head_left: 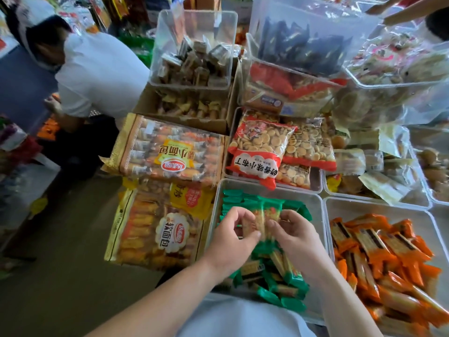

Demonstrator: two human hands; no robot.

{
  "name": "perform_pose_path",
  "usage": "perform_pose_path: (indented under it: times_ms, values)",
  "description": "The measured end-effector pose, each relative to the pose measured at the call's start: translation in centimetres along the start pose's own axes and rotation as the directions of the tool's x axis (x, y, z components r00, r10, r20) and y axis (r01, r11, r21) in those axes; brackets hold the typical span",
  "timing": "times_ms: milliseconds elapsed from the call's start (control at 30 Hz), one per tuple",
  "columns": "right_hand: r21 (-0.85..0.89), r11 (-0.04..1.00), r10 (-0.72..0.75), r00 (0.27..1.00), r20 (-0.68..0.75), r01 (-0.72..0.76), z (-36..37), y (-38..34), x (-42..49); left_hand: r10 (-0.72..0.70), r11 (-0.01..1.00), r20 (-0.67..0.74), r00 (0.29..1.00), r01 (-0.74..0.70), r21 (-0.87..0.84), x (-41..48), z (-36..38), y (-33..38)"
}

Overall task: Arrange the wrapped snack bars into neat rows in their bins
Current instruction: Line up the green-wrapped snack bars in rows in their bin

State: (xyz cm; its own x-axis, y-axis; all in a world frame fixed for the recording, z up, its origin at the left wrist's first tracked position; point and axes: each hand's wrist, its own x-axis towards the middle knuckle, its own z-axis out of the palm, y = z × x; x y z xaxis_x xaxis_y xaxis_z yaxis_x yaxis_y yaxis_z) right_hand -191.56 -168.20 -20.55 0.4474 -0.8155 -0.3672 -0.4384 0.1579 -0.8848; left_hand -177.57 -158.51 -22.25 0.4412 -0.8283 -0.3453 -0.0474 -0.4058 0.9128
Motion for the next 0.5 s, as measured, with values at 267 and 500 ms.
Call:
perform_pose_path:
  times_ms: [267,500]
  values:
    - [0.067,0.996,0.070,0.995,-0.075,-0.065,-0.6,0.8,0.0,-0.067,0.983,-0.010,0.998,0.064,-0.172,0.2,-0.1,-0.5]
    - [0.112,0.989,0.103,0.993,-0.065,-0.096,-1.6,0.6,-0.2,-0.084,0.988,-0.001,0.996,0.083,-0.133,0.7,-0.3,0.0]
